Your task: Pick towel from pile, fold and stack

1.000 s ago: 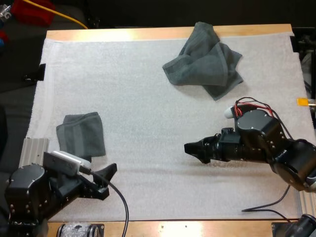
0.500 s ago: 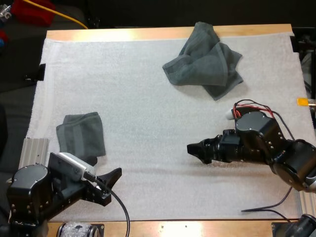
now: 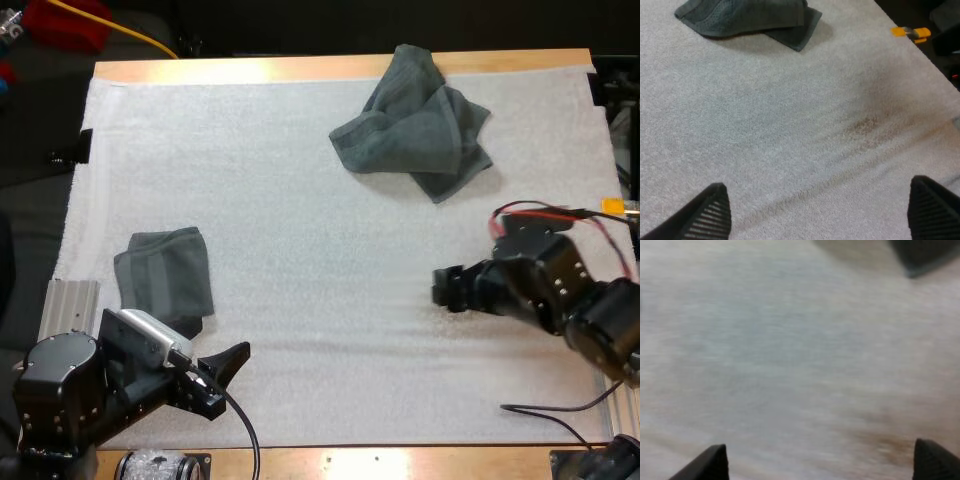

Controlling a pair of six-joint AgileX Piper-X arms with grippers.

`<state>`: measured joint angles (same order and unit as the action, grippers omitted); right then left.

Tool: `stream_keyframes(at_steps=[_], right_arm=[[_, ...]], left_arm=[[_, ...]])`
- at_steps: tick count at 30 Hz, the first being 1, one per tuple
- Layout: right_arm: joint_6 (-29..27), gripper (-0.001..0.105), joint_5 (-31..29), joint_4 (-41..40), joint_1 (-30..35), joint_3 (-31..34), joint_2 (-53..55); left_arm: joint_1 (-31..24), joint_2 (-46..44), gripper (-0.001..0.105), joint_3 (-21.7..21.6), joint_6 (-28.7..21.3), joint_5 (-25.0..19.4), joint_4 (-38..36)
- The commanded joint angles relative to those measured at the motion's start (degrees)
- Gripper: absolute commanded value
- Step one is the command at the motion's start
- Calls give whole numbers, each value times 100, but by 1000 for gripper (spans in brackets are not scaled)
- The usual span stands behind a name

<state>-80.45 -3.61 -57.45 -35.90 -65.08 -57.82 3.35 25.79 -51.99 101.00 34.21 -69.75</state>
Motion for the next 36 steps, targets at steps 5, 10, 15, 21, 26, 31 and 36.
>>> stream_keyframes(at_steps=[5,10,15,21,26,31,36], right_arm=[[-511,71,-22,-349,692,-7,94],[-768,71,-23,-360,1335,-7,338],[-894,71,-23,-441,1941,-7,639],[-1136,71,4,-587,2724,-7,1053],[-1455,71,4,-823,3247,-7,1402],[-1755,71,-6,-943,3541,-7,1817],[-1788,71,-20,-1083,3573,-7,2140]], left_arm=[[28,-24,71,-22,33,-13,70],[28,-24,71,-22,-97,-260,70],[28,-24,71,-22,-97,-928,70],[28,-24,71,-22,-112,-1459,70],[28,-24,71,-22,-364,-1789,70],[28,-24,71,-22,-496,-2255,70],[28,-24,71,-54,-703,-3015,59]])
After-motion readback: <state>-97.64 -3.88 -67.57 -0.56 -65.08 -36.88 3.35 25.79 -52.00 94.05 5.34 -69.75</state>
